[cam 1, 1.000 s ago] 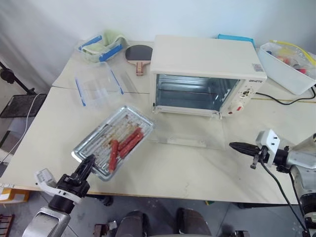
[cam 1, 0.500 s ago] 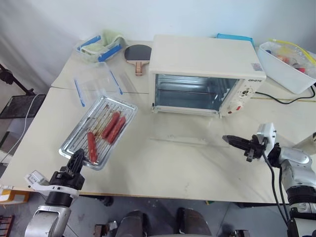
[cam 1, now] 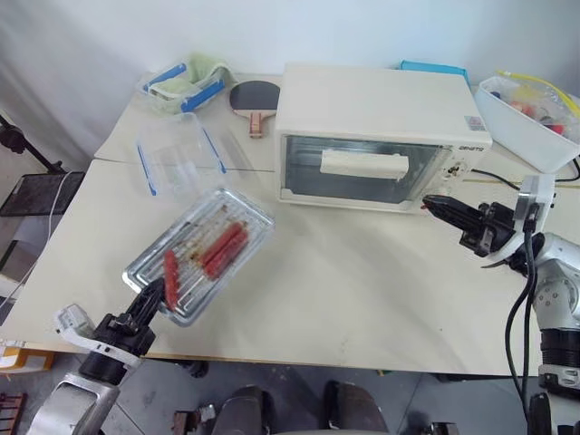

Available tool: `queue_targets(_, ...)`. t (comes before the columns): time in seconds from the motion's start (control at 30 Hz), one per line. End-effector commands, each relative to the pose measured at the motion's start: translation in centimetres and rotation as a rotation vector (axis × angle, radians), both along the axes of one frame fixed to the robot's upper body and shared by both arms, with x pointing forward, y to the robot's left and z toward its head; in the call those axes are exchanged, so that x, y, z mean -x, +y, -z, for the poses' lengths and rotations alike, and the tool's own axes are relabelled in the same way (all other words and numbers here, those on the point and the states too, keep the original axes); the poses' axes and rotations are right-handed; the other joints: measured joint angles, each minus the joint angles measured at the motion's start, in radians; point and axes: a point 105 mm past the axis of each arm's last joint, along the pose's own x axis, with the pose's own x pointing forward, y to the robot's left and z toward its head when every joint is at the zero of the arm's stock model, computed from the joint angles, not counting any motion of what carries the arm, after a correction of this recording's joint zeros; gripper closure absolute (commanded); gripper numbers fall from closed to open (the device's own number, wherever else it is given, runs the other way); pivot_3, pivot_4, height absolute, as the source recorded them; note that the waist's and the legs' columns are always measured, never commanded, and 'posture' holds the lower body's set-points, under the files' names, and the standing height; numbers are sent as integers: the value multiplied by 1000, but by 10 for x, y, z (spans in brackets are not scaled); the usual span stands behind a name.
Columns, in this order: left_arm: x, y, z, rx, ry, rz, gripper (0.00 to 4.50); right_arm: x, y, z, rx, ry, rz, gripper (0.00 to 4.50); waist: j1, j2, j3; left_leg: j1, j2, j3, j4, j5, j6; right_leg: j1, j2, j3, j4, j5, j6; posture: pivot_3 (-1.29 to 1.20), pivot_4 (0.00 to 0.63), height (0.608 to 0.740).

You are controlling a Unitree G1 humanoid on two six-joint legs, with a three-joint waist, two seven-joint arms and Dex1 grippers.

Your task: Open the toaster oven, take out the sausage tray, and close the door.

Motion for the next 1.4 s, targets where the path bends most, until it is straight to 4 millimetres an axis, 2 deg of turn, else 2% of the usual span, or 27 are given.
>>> queue_targets(0.03, 3, -15, -4, -14, -19, 192, 4500, 17, -9, -1, 77, -34, 28, 4094, 1, 0, 0, 0, 0, 0, -1, 0, 0, 0, 0, 0, 0, 0, 0, 0, 150, 740)
queue_targets(0.1, -1, -21, -3, -38, -1, 281, 4500, 30, -11, 9, 127, -8, 15, 3562, 6, 1, 0, 0, -1, 0, -2, 0, 0, 0, 0, 0, 0, 0, 0, 0, 150, 740)
queue_targets(0.23, -19, -33, 2, -78, 57, 437, 4500, 65, -15, 36, 269, 15, -18, 2174, 8, 4, 0, 0, -1, 0, -4, 1, 1, 0, 3, 0, 2, 0, 0, 0, 150, 740)
queue_targets(0.43, -45, -59, 1, -78, 91, 657, 4500, 105, -21, 48, 309, 77, 18, 31, 11, 6, 1, 2, -3, 4, -4, 2, 3, 1, 7, 3, 3, 1, 2, 0, 150, 740)
queue_targets(0.63, -81, -93, -4, -99, 115, 800, 4500, 136, -24, 50, 300, 139, 88, 31, 24, 5, 1, 3, -3, 4, -4, 3, 1, 0, 7, 4, 5, 2, 3, 0, 150, 740)
queue_targets(0.77, -96, -115, -4, -140, 123, 893, 4500, 157, -22, 57, 332, 186, 92, 31, 34, 5, 1, 2, -4, 4, -5, 4, 1, 0, 10, 2, 4, 2, 4, 0, 150, 740)
queue_targets(0.93, -114, -146, 3, -206, 141, 959, 4500, 165, -22, 58, 314, 205, 146, 31, 32, 4, 1, 3, -5, 7, -7, 4, 2, 0, 12, 3, 1, 3, 6, 0, 150, 740)
queue_targets(1.13, -123, -165, 15, -290, 174, 985, 4500, 166, -16, 58, 305, 206, 154, 31, 47, 5, 1, 5, -4, 8, -7, 5, 1, 0, 11, 5, 1, 4, 7, 0, 150, 740)
queue_targets(1.4, -127, -156, 11, -312, 159, 977, 2181, 155, -16, 59, 291, 206, 160, 0, 49, 5, 1, 6, -5, 8, -8, 4, -2, 0, 9, 6, 2, 4, 7, 0, 150, 740)
